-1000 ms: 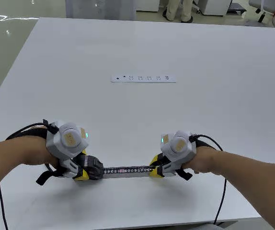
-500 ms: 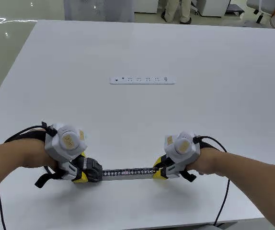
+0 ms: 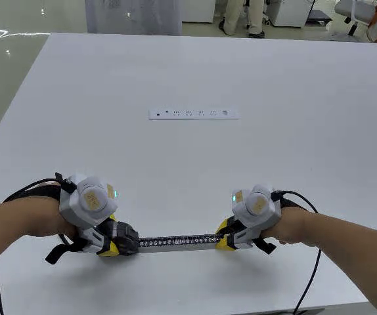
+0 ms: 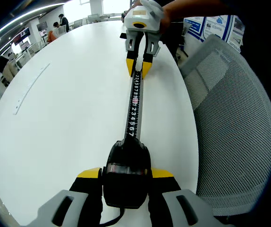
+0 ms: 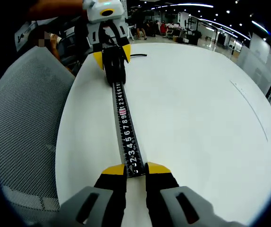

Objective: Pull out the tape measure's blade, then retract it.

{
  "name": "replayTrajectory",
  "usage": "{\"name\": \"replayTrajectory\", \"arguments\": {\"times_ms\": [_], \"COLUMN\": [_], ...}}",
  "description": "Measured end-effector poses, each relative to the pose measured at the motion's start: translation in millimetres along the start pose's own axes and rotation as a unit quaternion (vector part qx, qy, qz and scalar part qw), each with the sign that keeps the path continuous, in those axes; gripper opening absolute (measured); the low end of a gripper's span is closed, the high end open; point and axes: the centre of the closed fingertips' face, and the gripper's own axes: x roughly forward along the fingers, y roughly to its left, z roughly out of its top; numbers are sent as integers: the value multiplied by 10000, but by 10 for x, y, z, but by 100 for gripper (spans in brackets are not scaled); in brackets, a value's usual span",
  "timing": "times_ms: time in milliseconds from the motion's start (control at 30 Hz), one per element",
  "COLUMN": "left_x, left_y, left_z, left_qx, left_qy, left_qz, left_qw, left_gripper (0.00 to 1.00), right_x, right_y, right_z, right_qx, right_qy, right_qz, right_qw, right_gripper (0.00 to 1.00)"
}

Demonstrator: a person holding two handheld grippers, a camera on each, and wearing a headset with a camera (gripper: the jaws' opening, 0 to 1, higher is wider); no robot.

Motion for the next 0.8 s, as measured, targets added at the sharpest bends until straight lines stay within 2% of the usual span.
{"name": "replayTrajectory", "arguments": {"times_ms": [800], "left_x": [-1], "left_y": [-1], "left_z": [-3], "left_qx": [-2], "left_qy": [15], "left_qz": [-7], "left_qw": [10000], "left_gripper": [34], "right_x": [-108], "right_y": [-49], "right_z": [-161], "right_qx": [-6], "right_qy": [68], "right_qz": [-22], "right_qw": [10000], "right_gripper": [13]}}
